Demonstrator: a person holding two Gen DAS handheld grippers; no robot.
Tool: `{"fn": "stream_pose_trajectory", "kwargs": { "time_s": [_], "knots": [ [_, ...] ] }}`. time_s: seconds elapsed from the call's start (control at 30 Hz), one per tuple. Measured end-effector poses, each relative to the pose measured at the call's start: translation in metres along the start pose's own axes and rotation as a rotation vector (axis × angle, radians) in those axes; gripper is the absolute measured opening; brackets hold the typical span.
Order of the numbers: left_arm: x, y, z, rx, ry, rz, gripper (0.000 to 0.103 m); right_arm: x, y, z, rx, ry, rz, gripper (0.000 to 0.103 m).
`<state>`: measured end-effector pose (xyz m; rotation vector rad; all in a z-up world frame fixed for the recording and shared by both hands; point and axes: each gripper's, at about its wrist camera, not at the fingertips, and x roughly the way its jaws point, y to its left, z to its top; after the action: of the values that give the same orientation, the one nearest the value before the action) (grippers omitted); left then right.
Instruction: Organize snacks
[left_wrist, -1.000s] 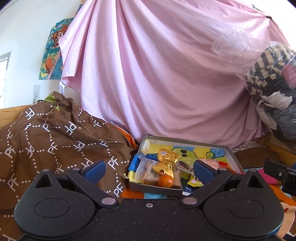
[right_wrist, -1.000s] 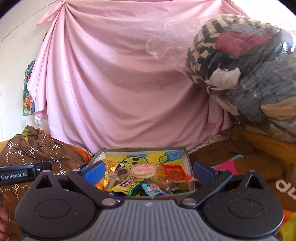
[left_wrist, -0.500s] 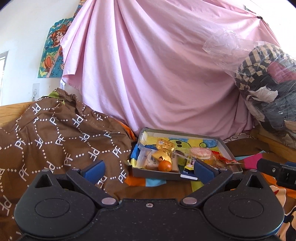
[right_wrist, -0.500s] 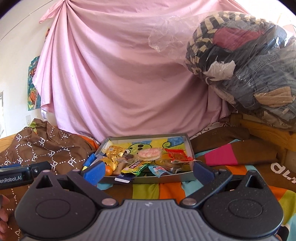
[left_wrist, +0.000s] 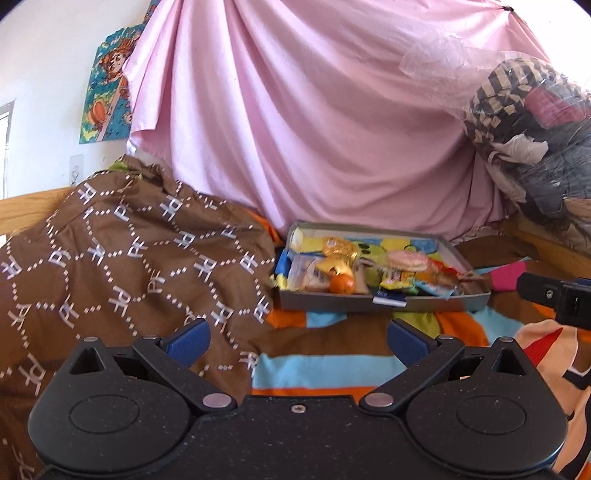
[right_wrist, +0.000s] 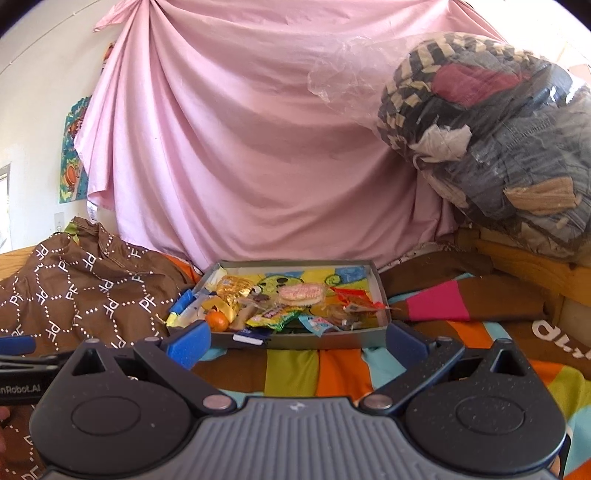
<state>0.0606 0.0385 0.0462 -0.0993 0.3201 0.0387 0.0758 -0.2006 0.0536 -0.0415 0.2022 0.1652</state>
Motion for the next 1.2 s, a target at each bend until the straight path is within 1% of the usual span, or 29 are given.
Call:
{"fn": "stream_pose_trajectory", "kwargs": {
  "time_s": [0.3,0.53,0.77,1.0,1.2],
  "knots": [
    [0.002,0.009,-0.010,-0.019,0.016,0.014,0.102,-0.005,0.004,-0.017,0.010,0.024,-0.021,0.103],
    [0.009,0.016,-0.022,-0.064,0.080,0.051,0.102,-0.004,0.002,-0.023,0.018,0.060,-0.027,0.103],
    [0.005,0.016,-0.021,-0.054,0.066,0.069,0.102,-0.006,-0.001,-0.030,0.033,0.074,-0.031,0.103],
    [-0.001,0.014,-0.026,-0.053,0.067,0.061,0.102,-0.011,-0.001,-0.040,0.029,0.083,-0.025,0.103],
    [-0.008,0.008,-0.034,-0.033,0.076,0.060,0.102,-0.011,0.001,-0.051,0.039,0.126,-0.014,0.103]
  ]
}}
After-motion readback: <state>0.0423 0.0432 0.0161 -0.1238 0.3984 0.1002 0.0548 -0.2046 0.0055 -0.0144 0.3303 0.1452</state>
